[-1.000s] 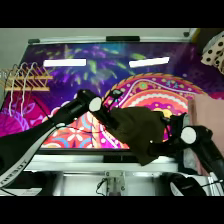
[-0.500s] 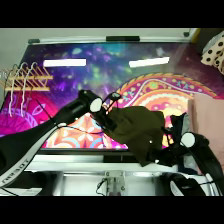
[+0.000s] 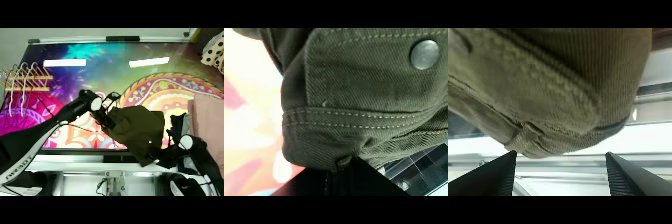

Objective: Fold the shirts.

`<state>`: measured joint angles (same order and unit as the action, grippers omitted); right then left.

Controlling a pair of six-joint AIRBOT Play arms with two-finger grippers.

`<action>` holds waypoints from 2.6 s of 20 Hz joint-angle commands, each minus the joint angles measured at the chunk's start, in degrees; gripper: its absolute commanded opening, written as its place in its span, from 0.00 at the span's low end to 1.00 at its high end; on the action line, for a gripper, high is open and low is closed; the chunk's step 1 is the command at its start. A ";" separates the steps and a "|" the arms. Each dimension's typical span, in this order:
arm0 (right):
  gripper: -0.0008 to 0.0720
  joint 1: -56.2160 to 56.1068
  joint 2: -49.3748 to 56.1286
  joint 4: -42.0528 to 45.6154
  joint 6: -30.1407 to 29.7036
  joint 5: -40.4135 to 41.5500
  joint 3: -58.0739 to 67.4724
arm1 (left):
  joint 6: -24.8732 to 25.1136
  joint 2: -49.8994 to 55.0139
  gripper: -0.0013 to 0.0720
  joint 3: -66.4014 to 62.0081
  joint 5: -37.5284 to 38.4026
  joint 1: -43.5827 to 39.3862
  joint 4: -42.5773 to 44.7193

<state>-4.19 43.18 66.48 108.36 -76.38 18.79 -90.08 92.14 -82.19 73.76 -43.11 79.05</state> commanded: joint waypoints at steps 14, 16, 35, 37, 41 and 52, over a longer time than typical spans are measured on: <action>0.20 0.07 -0.02 -10.45 -7.04 11.10 -2.19 | 0.46 0.04 0.14 -0.07 -3.63 1.81 0.07; 0.20 0.07 -0.04 -11.63 -13.84 7.56 2.51 | 0.44 -1.18 0.14 -1.31 -4.13 2.56 1.75; 0.20 0.07 0.17 -7.80 -10.12 -18.60 84.17 | -5.86 -43.89 0.14 -31.50 14.56 2.43 12.79; 0.20 0.07 2.73 -5.66 -6.38 -28.94 82.88 | -5.84 -43.43 0.14 -27.17 17.86 2.43 16.33; 0.20 0.04 3.21 -5.75 -6.62 -29.42 63.82 | -5.86 -41.27 0.14 -12.28 18.27 2.45 18.29; 0.20 0.09 32.26 -27.32 -23.21 26.29 34.45 | -6.27 -3.10 0.14 -13.11 -19.47 17.84 4.26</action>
<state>-4.03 66.46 51.77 91.88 -65.52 54.17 -96.29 77.69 -88.71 65.52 -30.02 91.59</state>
